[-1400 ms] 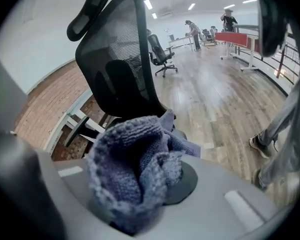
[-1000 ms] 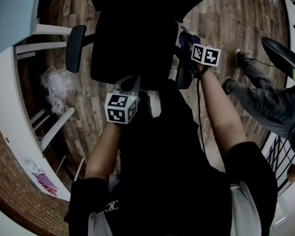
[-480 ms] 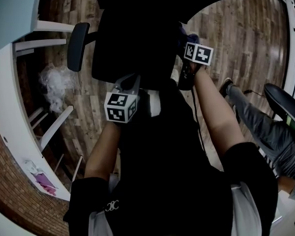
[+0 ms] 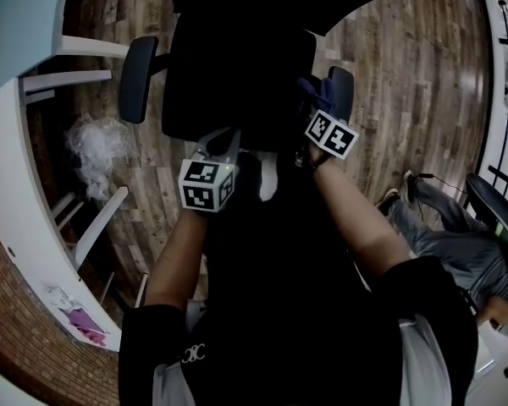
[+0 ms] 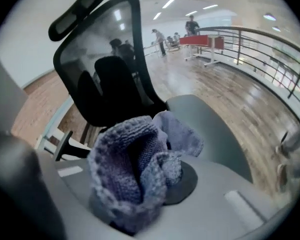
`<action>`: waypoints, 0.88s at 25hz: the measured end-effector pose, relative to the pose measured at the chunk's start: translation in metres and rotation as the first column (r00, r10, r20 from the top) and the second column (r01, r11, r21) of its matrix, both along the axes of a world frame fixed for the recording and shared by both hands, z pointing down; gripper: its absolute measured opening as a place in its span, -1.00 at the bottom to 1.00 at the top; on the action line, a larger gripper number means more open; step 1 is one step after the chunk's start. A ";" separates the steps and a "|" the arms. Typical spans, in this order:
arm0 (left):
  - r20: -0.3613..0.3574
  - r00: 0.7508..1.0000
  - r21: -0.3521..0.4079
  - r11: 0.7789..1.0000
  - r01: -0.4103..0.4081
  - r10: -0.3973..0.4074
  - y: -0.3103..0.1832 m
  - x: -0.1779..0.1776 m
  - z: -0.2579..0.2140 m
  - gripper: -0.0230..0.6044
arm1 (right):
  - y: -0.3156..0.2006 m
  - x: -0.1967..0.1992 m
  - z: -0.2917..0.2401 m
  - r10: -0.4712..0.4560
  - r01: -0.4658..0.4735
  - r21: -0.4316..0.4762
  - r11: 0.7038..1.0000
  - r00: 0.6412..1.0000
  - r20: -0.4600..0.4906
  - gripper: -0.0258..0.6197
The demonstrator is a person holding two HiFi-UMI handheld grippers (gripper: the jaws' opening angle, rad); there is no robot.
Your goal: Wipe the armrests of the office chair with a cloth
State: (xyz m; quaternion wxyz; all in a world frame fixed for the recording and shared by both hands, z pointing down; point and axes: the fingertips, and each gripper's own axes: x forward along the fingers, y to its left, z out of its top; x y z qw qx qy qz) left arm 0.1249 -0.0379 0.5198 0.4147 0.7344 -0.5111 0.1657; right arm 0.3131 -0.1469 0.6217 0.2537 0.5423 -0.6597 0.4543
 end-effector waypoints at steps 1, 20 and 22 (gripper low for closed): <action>0.000 1.000 -0.005 1.000 -0.009 0.009 0.003 -0.002 0.002 -0.91 | 0.004 -0.002 -0.001 0.071 -0.073 0.035 0.997 0.997 0.040 -0.77; 0.092 0.956 -0.084 0.959 -0.270 0.277 0.025 -0.013 0.044 -0.91 | -0.013 0.054 0.067 0.776 -0.878 0.153 0.453 0.473 0.418 -0.77; 0.091 0.954 -0.079 0.957 -0.278 0.285 0.023 -0.012 0.045 -0.91 | -0.016 0.059 0.067 0.787 -0.898 0.152 0.412 0.435 0.438 -0.77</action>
